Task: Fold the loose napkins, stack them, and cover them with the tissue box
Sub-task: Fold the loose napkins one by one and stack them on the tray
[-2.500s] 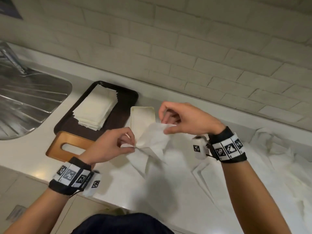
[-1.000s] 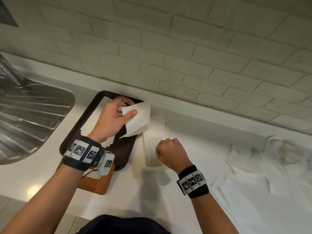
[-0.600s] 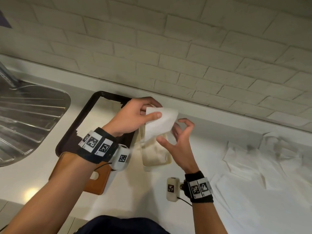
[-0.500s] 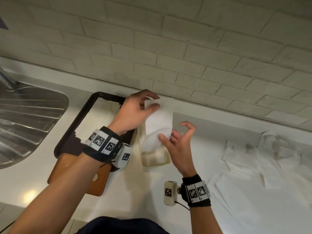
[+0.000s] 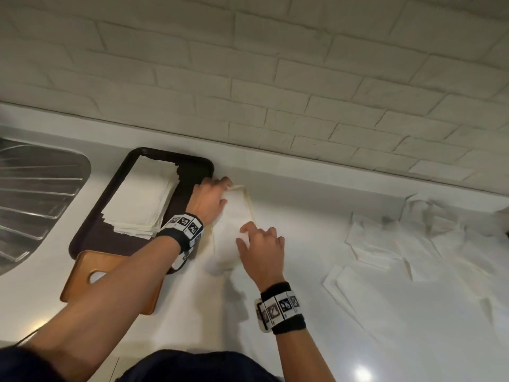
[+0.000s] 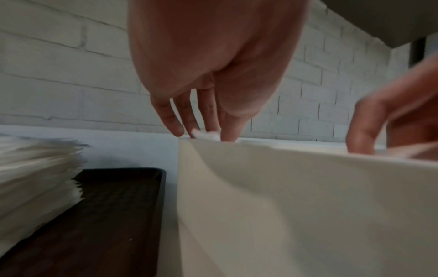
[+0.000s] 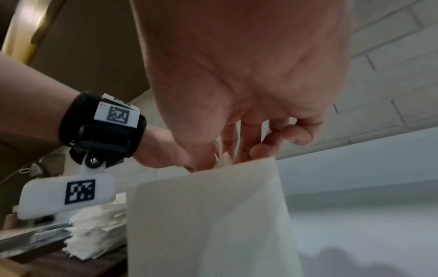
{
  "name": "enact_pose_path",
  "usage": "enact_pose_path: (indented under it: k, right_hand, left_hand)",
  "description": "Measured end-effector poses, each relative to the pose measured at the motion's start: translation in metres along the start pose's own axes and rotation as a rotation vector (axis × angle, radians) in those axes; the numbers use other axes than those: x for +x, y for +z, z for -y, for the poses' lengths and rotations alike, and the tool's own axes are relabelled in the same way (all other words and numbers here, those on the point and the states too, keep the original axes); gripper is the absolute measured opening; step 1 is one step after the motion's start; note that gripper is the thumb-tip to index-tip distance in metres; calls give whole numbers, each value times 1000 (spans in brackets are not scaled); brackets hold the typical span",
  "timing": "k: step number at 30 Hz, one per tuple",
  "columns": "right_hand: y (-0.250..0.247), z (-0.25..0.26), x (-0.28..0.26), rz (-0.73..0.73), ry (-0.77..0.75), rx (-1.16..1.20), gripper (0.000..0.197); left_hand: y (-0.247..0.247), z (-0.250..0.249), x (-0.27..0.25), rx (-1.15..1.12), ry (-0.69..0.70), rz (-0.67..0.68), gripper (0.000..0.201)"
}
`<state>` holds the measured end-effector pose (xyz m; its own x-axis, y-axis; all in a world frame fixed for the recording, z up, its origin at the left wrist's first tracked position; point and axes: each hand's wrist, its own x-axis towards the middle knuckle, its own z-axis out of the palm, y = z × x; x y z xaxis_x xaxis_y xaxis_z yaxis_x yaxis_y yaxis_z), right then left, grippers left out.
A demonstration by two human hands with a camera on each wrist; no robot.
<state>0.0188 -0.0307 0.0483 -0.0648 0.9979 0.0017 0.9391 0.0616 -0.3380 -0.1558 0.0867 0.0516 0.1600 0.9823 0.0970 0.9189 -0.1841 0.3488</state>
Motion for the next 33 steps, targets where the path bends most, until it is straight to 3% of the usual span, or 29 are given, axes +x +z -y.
enact_pose_path:
  k: [4,8,11,14,16,18,20,22,24,26,28,33]
  right_hand:
    - [-32,-60,-19,-141,110,168,14]
    - [-50,-174,-61,-69,237,126,18]
    - [-55,-255,-97,-50,426,145,23]
    - [-50,-307,-116,42,560,113,54]
    - [-41,-319,-121,133,535,43,70]
    - [-34,-322,-121,180,502,23,70]
    - [-30,-321,-120,202,467,-15,64]
    - [-26,-321,-123,188,423,-21,56]
    - [-22,-324,-128,156,387,51,44]
    - [-21,-327,-132,85,365,177,24]
    - [-28,-328,-132,-7,374,377,19]
    - [-61,-299,-115,-105,301,734,20]
  left_hand:
    - [-9,-29,-19,-89,31,-151,44]
    - [-8,-83,-62,-340,101,-188,23]
    - [16,-138,-93,-433,127,-16,7]
    - [67,-188,-102,-353,66,265,12]
    - [107,-216,-100,-253,-8,463,33]
    - [142,-242,-97,-213,-77,606,61]
    - [166,-267,-99,-201,-119,626,83]
    - [179,-285,-105,-194,-146,583,89]
    - [187,-292,-108,-227,-149,552,79]
    - [188,-286,-107,-413,-153,487,49]
    - [179,-277,-106,-639,-177,393,25]
    - [120,-257,-90,-772,-205,260,27]
